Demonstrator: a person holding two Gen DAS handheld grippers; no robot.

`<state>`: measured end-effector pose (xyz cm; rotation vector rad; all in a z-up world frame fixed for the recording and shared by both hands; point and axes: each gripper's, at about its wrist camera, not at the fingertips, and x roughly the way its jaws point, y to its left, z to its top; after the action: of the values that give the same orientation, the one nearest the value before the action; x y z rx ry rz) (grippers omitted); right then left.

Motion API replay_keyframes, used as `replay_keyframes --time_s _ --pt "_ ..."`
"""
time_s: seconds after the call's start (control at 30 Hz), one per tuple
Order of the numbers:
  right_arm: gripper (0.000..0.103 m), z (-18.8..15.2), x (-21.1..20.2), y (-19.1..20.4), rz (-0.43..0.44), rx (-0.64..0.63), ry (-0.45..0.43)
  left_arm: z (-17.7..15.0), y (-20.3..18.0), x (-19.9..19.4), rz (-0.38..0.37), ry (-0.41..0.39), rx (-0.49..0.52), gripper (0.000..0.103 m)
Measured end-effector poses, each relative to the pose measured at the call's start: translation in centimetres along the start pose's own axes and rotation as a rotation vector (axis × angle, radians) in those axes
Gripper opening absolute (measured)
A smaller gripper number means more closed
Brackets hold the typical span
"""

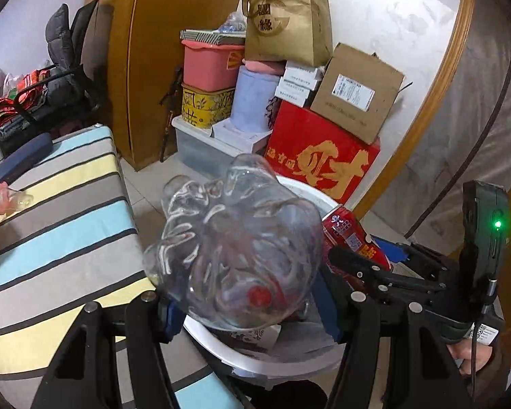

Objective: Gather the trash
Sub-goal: 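Carry the bottle and red can with both tools over the bin, then open both tools to drop the bottle and can into the bin, then move both tools back to the table toward the remaining cup and carton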

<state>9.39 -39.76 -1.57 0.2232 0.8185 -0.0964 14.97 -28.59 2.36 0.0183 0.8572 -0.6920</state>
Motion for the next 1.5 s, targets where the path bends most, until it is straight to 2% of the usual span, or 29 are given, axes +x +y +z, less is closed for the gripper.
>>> replay_keyframes --time_s 0.27,0.37,0.43,0.6,1.13,1.5 --pt "0.059 -0.2 1.3 -0.4 -0.003 0.011 0.045 -0.1 0.2 0.8 -0.002 0.019 -0.008 0.066" --pt "0.059 -0.2 1.5 -0.2 -0.014 0.002 0.056 -0.1 0.4 0.8 -0.001 0.014 -0.013 0.073" --pt "0.059 -0.2 1.6 -0.2 -0.023 -0.001 0.058 0.0 0.5 0.7 0.001 0.009 -0.018 0.074" --pt "0.065 0.0 0.9 -0.2 -0.031 0.008 0.029 -0.2 0.8 0.3 0.016 0.004 -0.024 0.075" --pt "0.066 0.4 -0.7 1.8 -0.040 -0.001 -0.038 -0.5 1.9 -3.6 0.028 -0.067 -0.031 0.075" --pt "0.066 0.5 -1.7 4.7 -0.001 -0.033 -0.084 -1.9 4.9 -7.0 0.069 -0.117 -0.080 0.076"
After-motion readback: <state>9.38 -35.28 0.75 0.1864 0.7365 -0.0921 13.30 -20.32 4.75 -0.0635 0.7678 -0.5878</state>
